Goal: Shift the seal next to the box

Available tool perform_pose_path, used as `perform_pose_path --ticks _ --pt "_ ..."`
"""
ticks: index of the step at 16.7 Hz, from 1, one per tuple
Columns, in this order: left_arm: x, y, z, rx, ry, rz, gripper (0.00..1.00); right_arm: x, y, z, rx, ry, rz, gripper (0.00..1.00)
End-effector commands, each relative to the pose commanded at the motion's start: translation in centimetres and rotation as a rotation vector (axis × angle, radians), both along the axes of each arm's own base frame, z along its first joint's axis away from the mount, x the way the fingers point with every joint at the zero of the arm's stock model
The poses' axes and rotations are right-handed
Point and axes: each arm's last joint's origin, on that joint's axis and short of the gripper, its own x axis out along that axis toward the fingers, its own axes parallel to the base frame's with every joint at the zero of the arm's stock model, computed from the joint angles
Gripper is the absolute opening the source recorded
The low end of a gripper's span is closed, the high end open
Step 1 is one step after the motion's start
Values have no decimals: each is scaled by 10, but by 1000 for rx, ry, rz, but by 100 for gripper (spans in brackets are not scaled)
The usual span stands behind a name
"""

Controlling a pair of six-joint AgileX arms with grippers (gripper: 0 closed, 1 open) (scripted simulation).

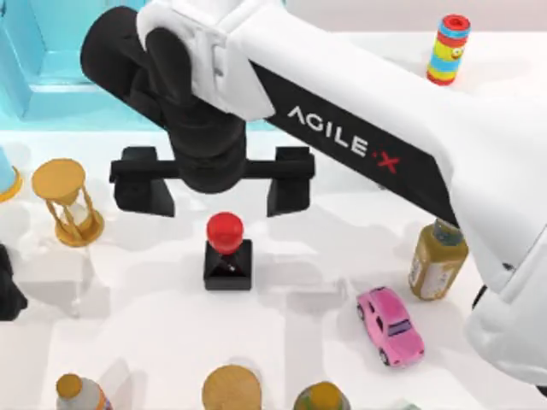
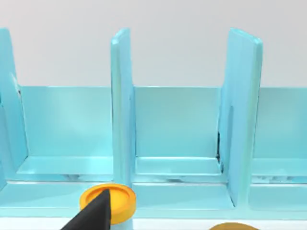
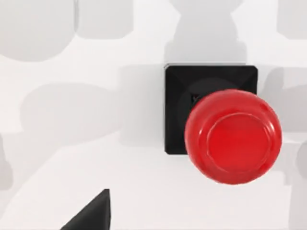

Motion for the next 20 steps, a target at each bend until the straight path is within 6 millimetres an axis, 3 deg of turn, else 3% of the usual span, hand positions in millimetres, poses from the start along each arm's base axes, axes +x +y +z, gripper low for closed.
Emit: perform_pose_path --ticks 7,9,13,20 --pt "0 0 0 0 0 0 100 15 1 -78 1 -1 0 100" --pt "0 0 0 0 0 0 100 15 0 -88 0 0 0 100" --pt "0 0 0 0 0 0 100 15 0 -89 0 0 0 100" --pt "0 0 0 0 0 0 100 15 0 -89 0 0 0 47"
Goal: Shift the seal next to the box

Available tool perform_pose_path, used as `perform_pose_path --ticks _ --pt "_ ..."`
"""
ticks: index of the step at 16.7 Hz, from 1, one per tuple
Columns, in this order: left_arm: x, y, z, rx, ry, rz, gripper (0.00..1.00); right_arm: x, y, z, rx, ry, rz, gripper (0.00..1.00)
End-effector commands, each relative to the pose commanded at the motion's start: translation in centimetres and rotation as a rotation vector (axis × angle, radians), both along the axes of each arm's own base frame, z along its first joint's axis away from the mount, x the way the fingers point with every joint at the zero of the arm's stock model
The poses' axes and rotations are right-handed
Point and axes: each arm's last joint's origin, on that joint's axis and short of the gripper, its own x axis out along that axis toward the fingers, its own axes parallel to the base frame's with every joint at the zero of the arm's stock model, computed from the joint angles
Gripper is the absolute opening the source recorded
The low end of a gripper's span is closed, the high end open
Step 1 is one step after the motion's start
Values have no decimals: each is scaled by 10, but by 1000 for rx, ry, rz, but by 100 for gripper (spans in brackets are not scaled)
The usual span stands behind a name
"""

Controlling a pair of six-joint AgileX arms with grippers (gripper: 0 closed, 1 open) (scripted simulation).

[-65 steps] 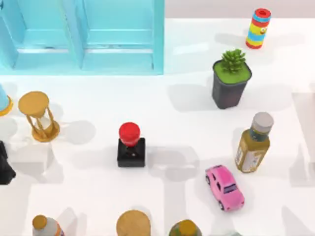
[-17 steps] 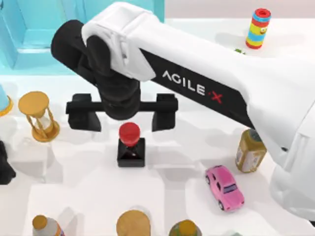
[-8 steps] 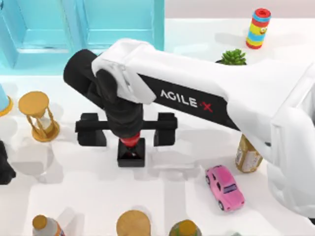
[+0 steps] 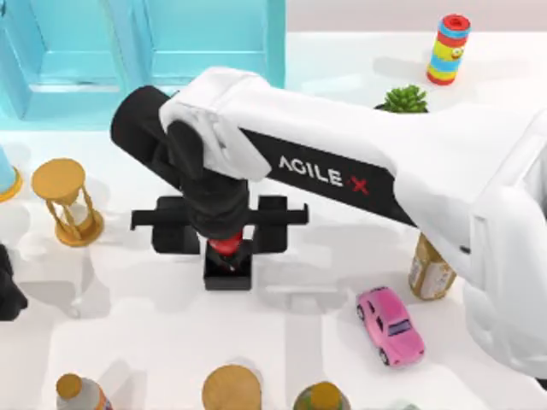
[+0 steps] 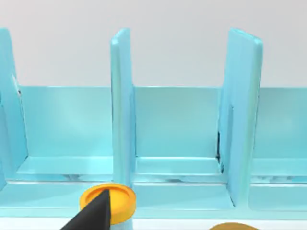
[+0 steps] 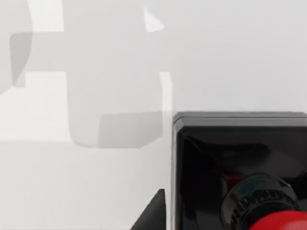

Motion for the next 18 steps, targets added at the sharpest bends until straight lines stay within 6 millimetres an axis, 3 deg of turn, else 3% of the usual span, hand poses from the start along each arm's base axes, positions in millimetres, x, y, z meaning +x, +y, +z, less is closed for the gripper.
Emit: perform_pose_path --ticks 6,15,18 --pt "0 0 0 0 0 0 100 0 0 0 0 0 0 2" --pt "0 0 0 0 0 0 100 -1 1 0 0 0 3 0" --pt "0 0 0 0 0 0 100 0 1 12 8 -5 -2 0"
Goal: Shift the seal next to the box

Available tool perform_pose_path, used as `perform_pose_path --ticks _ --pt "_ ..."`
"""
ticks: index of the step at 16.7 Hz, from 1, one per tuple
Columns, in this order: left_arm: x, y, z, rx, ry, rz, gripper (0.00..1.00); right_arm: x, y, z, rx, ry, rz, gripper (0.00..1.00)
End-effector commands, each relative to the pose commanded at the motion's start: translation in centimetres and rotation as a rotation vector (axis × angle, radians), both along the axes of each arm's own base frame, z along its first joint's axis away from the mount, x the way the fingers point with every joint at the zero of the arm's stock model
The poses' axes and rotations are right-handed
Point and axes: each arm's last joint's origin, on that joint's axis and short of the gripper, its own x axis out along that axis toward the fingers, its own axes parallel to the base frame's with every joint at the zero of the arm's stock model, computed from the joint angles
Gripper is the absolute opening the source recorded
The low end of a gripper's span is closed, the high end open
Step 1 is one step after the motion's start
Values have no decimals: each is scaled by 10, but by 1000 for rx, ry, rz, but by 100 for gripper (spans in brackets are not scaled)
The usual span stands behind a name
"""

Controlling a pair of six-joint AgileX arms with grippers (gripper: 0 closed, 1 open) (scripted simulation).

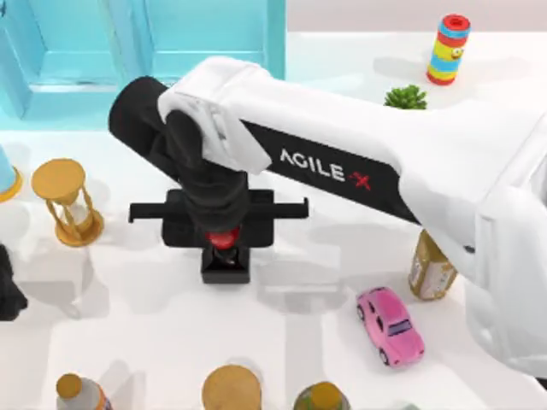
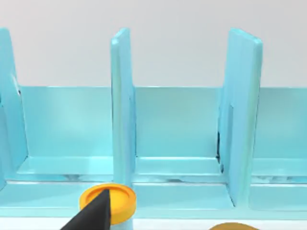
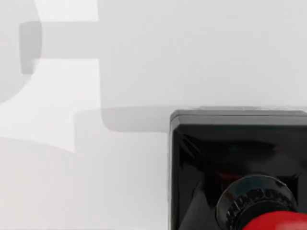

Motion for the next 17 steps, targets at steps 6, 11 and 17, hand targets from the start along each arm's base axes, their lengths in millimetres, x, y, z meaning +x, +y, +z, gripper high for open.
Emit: perform_pose_path --ticks 6,11,17 --pt "0 0 0 0 0 0 100 -1 0 38 -6 3 4 0" --pt "0 0 0 0 0 0 100 -1 -1 39 -5 4 4 0" --pt "0 0 0 0 0 0 100 44 -96 81 12 -1 -7 0"
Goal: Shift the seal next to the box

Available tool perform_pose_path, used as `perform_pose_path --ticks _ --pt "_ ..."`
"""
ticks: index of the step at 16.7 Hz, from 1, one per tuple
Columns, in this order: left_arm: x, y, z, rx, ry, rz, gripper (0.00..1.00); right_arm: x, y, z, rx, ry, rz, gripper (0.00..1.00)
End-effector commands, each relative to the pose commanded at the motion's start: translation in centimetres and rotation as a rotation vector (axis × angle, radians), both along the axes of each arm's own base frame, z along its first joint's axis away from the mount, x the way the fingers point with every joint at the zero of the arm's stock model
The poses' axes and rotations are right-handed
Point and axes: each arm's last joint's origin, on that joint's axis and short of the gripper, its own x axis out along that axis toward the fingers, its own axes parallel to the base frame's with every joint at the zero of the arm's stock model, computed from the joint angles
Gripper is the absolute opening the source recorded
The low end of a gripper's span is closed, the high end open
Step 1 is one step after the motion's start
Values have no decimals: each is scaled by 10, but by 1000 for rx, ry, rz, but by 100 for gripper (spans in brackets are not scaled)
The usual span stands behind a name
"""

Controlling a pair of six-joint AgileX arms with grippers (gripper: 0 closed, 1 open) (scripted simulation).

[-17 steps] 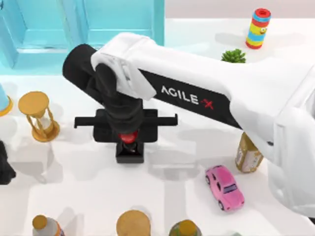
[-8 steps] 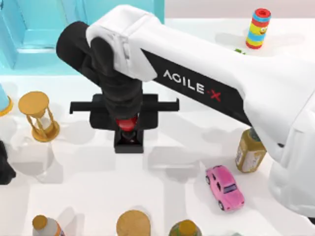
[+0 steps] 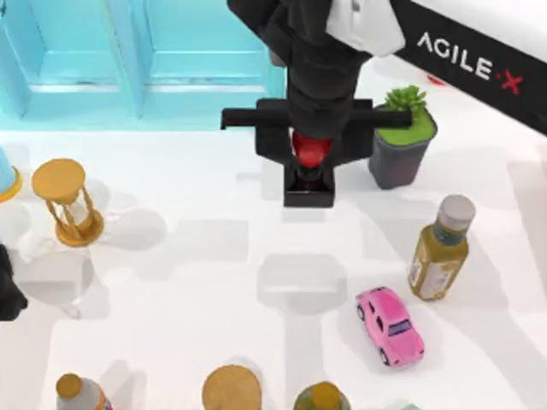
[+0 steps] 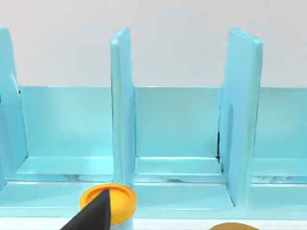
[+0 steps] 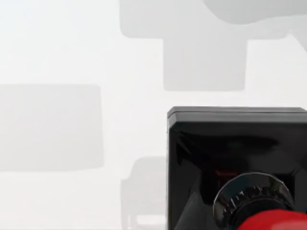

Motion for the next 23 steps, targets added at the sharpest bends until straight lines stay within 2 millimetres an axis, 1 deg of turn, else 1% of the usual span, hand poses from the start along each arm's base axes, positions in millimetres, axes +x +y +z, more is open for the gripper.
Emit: perform_pose_path --ticks 2,3,4,6,8,9,10,11,12,16,18,20,23 --pt "0 0 0 0 0 0 100 11 -58 18 1 -1 -4 0" --pt "0 0 0 0 0 0 100 12 -89 25 -1 0 -5 0" --pt "0 0 0 0 0 0 100 11 -120 31 -3 2 -6 0" --pt "0 0 0 0 0 0 100 -1 -176 40 -7 4 -2 0" --pt "0 0 0 0 0 0 100 -19 -218 45 -7 4 6 0" --pt "0 0 0 0 0 0 100 -27 -234 47 -6 2 9 0" --pt "0 0 0 0 0 0 100 -34 -246 48 -4 1 10 0" --pt "0 0 0 0 0 0 100 -39 -254 48 -3 0 10 0" --pt "0 0 0 0 0 0 100 -41 -258 49 -3 -1 10 0" --pt "0 0 0 0 0 0 100 -41 -257 48 -5 2 11 0" --pt "0 0 0 0 0 0 100 -40 -258 44 -4 1 9 0" --pt "0 0 0 0 0 0 100 -37 -259 33 -1 -4 4 0" --pt "0 0 0 0 0 0 100 -34 -258 8 1 -8 5 0"
